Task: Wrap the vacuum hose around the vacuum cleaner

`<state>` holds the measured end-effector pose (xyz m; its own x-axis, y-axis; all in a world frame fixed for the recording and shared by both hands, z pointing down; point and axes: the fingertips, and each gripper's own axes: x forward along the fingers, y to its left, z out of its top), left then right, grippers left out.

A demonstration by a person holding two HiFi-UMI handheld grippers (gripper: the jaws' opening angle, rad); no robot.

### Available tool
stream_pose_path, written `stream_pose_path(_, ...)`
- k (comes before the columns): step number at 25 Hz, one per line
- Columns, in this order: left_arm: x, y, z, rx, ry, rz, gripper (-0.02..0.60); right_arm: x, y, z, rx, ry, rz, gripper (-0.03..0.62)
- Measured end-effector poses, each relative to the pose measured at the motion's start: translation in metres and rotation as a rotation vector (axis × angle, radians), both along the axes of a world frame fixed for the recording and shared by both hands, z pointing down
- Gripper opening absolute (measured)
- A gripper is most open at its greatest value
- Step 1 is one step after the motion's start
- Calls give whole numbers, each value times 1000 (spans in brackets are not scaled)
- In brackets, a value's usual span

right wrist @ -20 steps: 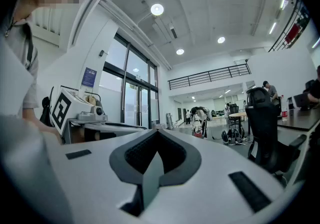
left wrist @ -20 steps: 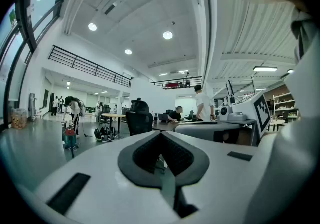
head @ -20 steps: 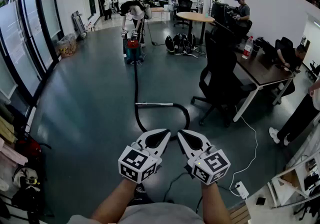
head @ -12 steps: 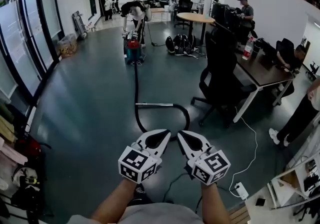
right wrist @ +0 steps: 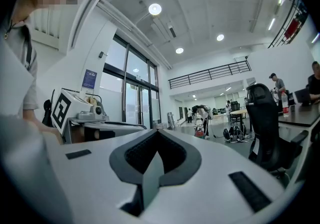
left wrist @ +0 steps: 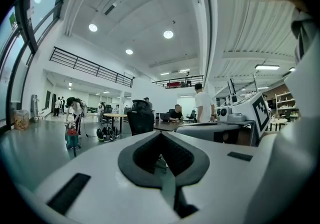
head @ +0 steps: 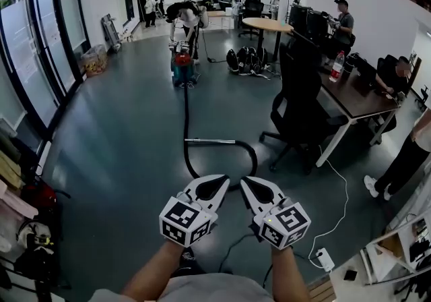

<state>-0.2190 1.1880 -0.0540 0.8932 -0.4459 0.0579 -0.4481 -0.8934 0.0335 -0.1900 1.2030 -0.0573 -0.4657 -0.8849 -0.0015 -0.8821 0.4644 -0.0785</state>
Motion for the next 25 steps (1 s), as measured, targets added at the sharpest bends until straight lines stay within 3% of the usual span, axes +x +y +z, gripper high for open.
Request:
stream_pose_path(15, 24, -39, 7, 2, -29, -12, 6, 32, -40, 3, -9, 18, -18, 3)
stream_pose_path(25, 34, -149, 12, -2, -16, 18, 6, 43, -144, 9, -29, 35, 19, 3)
